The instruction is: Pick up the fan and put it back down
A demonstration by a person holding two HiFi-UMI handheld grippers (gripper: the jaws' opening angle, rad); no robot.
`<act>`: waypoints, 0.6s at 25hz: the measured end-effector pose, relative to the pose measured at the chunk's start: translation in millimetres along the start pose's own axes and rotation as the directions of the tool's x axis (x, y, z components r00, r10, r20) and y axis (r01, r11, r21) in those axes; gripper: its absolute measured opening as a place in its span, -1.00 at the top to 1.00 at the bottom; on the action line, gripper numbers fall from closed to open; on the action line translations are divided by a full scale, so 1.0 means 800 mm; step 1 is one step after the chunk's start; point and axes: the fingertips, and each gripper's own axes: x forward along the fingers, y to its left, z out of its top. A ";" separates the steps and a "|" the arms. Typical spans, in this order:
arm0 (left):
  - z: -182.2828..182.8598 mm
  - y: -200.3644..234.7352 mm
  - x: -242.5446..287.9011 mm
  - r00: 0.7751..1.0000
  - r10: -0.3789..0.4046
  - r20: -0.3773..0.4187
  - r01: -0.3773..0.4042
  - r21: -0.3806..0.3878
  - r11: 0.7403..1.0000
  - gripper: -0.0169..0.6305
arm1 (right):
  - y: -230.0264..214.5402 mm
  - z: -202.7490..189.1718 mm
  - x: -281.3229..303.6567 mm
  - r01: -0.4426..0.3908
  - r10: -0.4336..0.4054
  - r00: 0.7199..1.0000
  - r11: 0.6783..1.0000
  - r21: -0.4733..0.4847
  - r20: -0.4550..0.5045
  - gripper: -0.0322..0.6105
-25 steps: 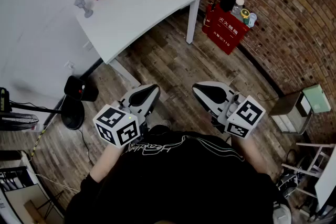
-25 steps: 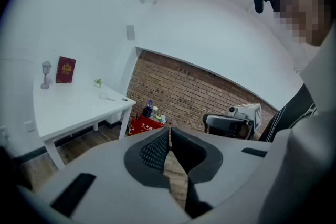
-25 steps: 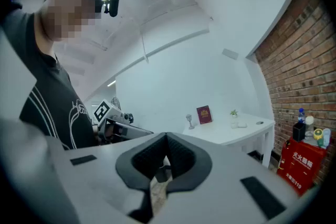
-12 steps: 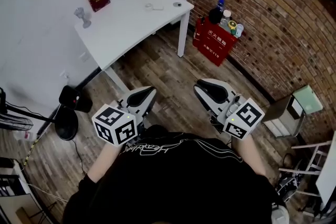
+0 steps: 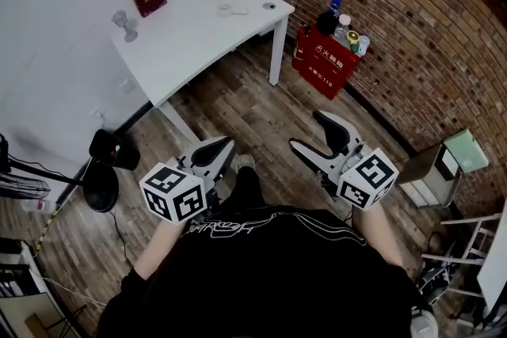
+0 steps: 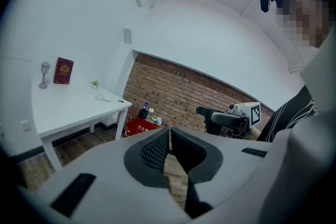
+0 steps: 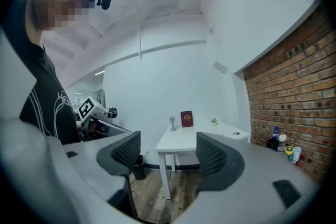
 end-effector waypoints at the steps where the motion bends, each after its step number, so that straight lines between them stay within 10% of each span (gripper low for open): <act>1: 0.002 0.006 0.002 1.000 0.001 0.002 -0.001 -0.003 1.000 0.83 | -0.005 -0.001 0.006 0.008 -0.008 1.000 1.000 0.001 -0.006 -0.12; 15: 0.073 0.181 0.125 1.000 -0.020 -0.016 0.019 -0.056 0.998 0.83 | -0.153 -0.012 0.178 0.052 -0.048 0.992 0.998 0.034 -0.115 -0.29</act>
